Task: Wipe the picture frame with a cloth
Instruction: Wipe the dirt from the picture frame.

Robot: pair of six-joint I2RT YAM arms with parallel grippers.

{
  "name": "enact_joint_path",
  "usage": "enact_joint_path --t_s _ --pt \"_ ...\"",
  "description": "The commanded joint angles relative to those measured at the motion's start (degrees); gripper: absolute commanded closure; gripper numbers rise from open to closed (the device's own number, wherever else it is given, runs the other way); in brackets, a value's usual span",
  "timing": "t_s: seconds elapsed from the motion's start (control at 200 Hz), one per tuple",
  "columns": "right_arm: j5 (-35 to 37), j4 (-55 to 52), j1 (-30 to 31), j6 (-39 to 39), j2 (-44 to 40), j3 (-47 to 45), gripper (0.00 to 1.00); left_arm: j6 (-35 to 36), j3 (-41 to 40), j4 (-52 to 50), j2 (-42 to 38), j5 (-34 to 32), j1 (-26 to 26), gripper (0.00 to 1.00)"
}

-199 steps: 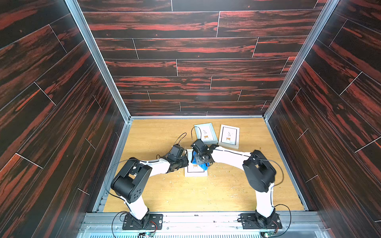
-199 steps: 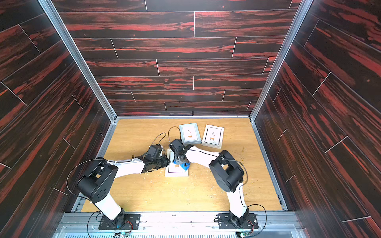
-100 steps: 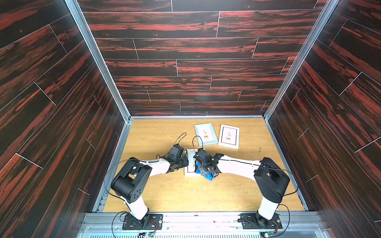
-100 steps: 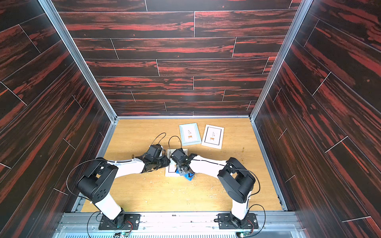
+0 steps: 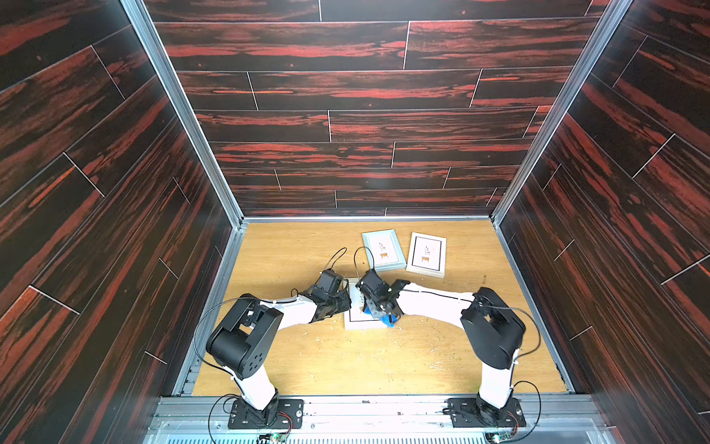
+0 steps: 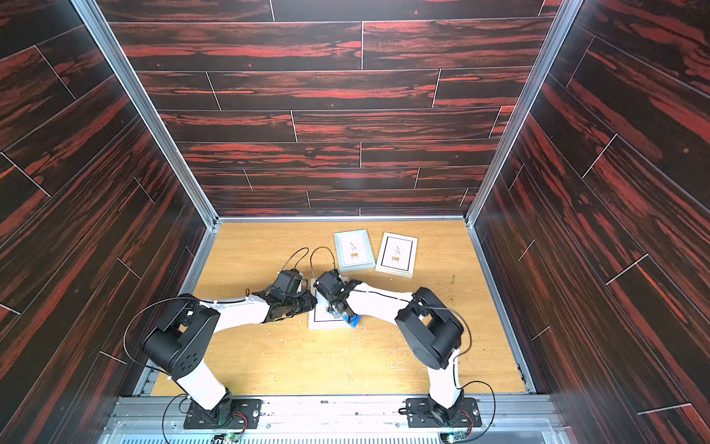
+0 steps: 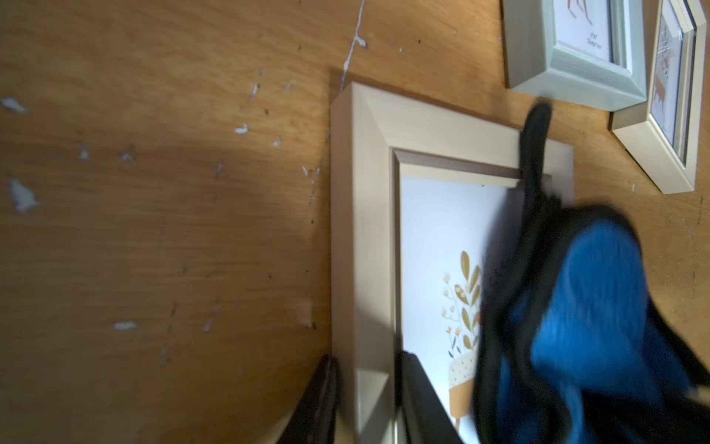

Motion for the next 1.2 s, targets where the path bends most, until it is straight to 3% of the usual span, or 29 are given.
enact_joint_path --t_s 0.0,0.276,0.396,0.606,0.742,0.912,1.057,1.197 --pt "-1.3 -4.0 2.7 2.0 -0.4 -2.4 1.0 -0.1 -3.6 -12.8 2.5 -3.7 1.0 0.73" --pt "6.8 -2.0 -4.4 -1.9 10.8 11.8 1.0 -0.3 -4.3 -12.3 2.3 -3.7 1.0 0.72" --pt "10.0 -5.1 -6.0 -2.2 11.0 18.0 1.0 -0.5 -4.4 -12.4 2.2 -4.2 1.0 0.72" --pt "3.5 -1.0 -0.8 -5.3 0.3 7.1 1.0 -0.4 -4.7 -11.6 2.3 -3.7 1.0 0.72" --pt "2.2 -1.7 1.5 -1.2 -0.5 1.3 1.0 -0.4 -4.8 -11.4 2.3 -3.4 1.0 0.72" --pt "8.6 -3.9 1.1 1.5 2.8 0.5 1.0 0.1 -5.1 -11.5 2.4 -3.2 1.0 0.72" --pt "12.8 -7.3 -3.5 3.1 1.4 1.1 1.0 -0.1 -5.9 -10.8 2.2 -3.4 1.0 0.72" --pt "3.5 -1.5 -2.2 -2.7 -3.9 2.1 1.0 -0.5 -6.1 -10.6 2.3 -3.1 0.9 0.72"
